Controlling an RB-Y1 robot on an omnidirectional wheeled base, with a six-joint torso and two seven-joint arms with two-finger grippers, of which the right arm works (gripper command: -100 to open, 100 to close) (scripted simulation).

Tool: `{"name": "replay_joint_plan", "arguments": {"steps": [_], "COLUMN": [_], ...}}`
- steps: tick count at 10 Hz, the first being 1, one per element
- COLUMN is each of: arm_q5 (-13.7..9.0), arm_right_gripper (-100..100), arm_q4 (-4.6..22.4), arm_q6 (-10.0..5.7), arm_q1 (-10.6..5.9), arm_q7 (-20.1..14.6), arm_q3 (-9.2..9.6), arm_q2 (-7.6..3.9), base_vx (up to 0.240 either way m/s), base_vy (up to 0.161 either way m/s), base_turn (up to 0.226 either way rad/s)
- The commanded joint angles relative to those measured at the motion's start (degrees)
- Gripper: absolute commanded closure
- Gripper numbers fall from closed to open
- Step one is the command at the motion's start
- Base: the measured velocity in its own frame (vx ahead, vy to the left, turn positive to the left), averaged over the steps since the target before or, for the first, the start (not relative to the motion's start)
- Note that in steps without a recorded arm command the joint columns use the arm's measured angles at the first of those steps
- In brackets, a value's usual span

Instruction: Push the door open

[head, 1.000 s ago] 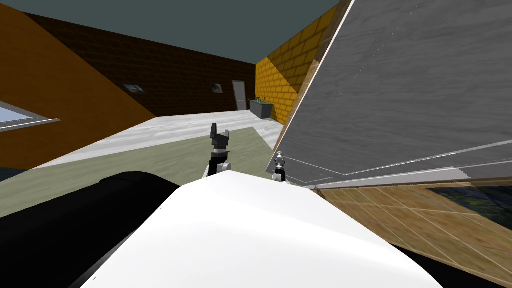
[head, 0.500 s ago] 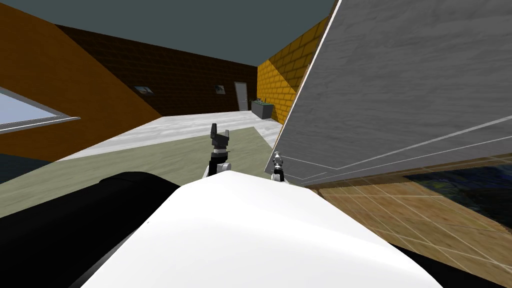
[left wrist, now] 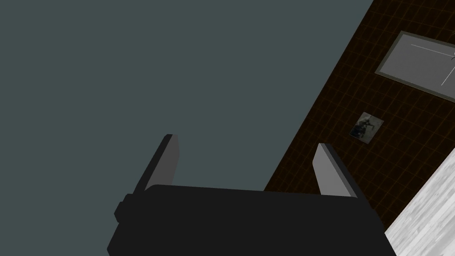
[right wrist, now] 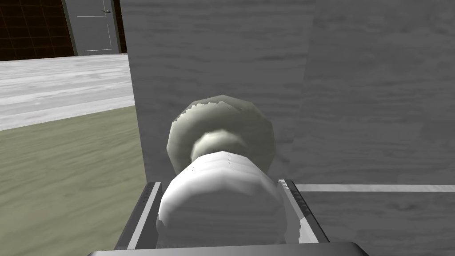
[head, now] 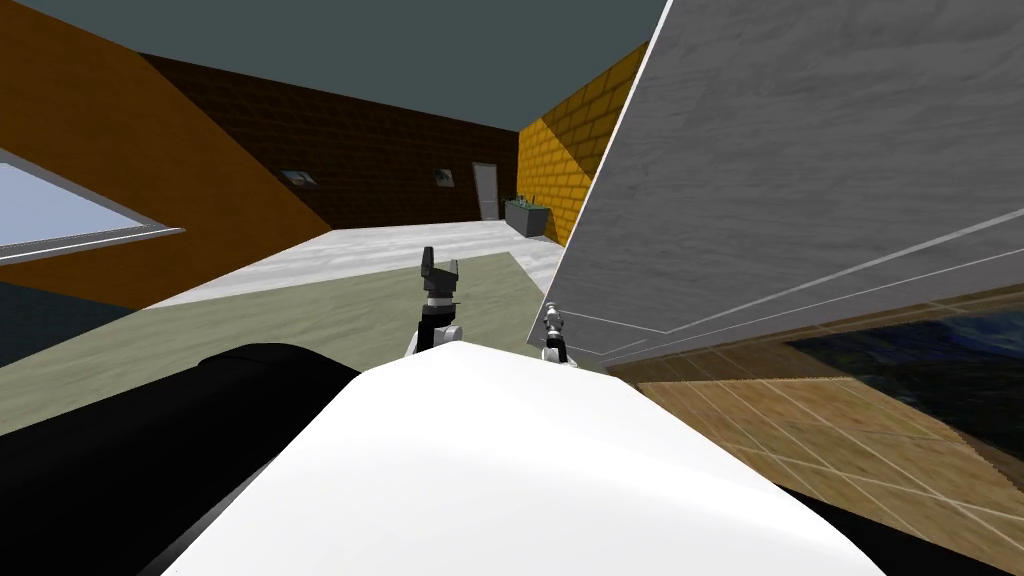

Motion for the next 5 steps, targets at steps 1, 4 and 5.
{"name": "replay_joint_plan", "arguments": {"steps": [1,4,5], "arm_q5": [0.5,1.4,1.8], "arm_right_gripper": [100,100,100], "arm_q4": [-1.1,-1.6,-1.7], "arm_q6": [0.58,0.82,0.9], "arm_q1": [0.62,0.54,0.51], "arm_q7": [-0.2,-1.1,-1.4], "arm_q3": [0.91,2.74,3.37], "arm_q2": [-0.23,-0.18,-0.13], "base_vx": [-0.158,-0.18,-0.187], "base_vy": [-0.083,-0.108,-0.125], "base_turn": [0.043,0.058,0.063]}}
